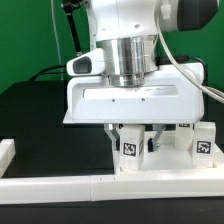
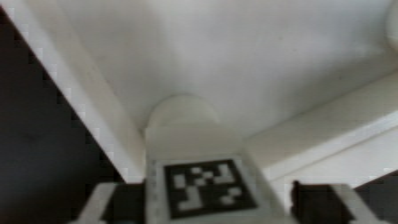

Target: Assemble square table

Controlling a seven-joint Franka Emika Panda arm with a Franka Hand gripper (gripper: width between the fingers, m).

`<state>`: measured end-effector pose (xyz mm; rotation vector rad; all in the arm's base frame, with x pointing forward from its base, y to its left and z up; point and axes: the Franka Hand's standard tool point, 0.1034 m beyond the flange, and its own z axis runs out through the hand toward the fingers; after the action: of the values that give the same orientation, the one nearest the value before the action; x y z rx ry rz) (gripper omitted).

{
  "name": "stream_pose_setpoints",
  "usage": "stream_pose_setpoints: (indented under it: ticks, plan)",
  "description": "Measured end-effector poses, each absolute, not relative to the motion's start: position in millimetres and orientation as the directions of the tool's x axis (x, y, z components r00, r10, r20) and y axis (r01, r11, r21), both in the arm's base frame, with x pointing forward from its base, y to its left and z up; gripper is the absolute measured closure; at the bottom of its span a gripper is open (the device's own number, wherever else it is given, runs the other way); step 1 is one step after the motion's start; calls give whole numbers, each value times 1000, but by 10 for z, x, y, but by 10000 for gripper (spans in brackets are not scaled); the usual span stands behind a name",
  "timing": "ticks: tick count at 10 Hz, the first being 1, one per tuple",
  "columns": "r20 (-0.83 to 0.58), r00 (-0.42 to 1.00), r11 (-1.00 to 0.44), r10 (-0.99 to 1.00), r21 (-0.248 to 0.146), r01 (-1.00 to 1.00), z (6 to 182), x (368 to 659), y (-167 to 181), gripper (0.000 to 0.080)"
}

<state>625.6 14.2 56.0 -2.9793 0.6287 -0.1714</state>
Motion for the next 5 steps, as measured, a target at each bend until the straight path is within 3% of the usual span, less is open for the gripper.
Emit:
stream_pose_setpoints:
  ticks: [1,3,5]
  plan:
    - [74,846,-847,-528,-115,-518,541,6227,67,529]
    - [52,736,-736,-675,-127,-665,540,6228,60,529]
    - [3,413,-409,-911,-133,-903,550,6225,60,529]
